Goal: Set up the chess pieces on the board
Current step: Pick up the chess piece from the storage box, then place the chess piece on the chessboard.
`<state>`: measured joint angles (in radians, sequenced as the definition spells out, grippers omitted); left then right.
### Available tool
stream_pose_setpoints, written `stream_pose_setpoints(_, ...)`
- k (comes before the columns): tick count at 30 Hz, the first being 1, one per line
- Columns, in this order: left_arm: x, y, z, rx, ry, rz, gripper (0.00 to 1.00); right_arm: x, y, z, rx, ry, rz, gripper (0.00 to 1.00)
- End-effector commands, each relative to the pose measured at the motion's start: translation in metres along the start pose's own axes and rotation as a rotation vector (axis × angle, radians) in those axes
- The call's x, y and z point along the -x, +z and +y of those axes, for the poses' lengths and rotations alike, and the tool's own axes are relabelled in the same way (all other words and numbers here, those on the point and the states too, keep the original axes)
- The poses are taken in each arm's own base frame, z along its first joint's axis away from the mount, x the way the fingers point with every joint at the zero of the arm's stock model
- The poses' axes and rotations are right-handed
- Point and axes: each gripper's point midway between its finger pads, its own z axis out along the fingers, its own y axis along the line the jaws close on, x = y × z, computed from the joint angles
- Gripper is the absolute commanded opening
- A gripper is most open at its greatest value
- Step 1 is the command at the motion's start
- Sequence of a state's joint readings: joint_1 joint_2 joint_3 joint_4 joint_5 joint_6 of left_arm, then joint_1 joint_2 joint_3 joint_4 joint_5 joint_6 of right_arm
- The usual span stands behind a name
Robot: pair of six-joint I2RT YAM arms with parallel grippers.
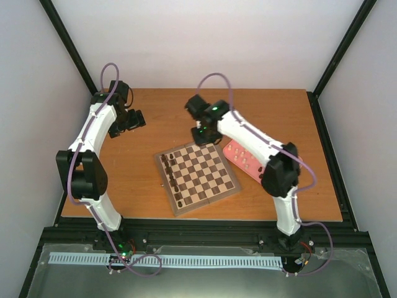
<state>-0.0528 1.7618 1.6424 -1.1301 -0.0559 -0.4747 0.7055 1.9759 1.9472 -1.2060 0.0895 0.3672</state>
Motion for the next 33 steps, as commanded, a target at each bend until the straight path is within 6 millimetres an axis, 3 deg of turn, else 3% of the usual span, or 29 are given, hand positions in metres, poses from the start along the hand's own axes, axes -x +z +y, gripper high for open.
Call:
stream_pose_setpoints(1, 0.001, -0.014, -0.001, -0.011, 0.006, -0.032, 1.0, -0.02, 0.028, 0.055, 0.034, -0.116, 0.103, 0.03)
stream_pose_setpoints(4, 0.0, -0.014, 0.0, -0.011, 0.005, -0.032, 1.0, -0.026, 0.038, 0.092, 0.079, -0.192, 0.116, 0.03)
stream_pose_setpoints(8, -0.001, -0.014, 0.001, -0.004, 0.006, -0.033, 1.0, -0.036, 0.052, 0.117, 0.135, -0.237, 0.146, 0.03)
stream_pose_setpoints(17, -0.002, -0.009, 0.002, 0.0, 0.006, -0.024, 1.0, -0.055, 0.08, 0.134, 0.152, -0.307, 0.216, 0.03)
stream_pose_setpoints(26, -0.003, -0.006, 0.0, -0.005, 0.007, -0.015, 1.0, -0.048, 0.087, 0.152, 0.202, -0.34, 0.217, 0.03)
stream_pose_setpoints(33, -0.004, -0.004, 0.001, -0.001, 0.007, -0.014, 1.0, -0.054, 0.087, 0.153, 0.199, -0.358, 0.238, 0.03)
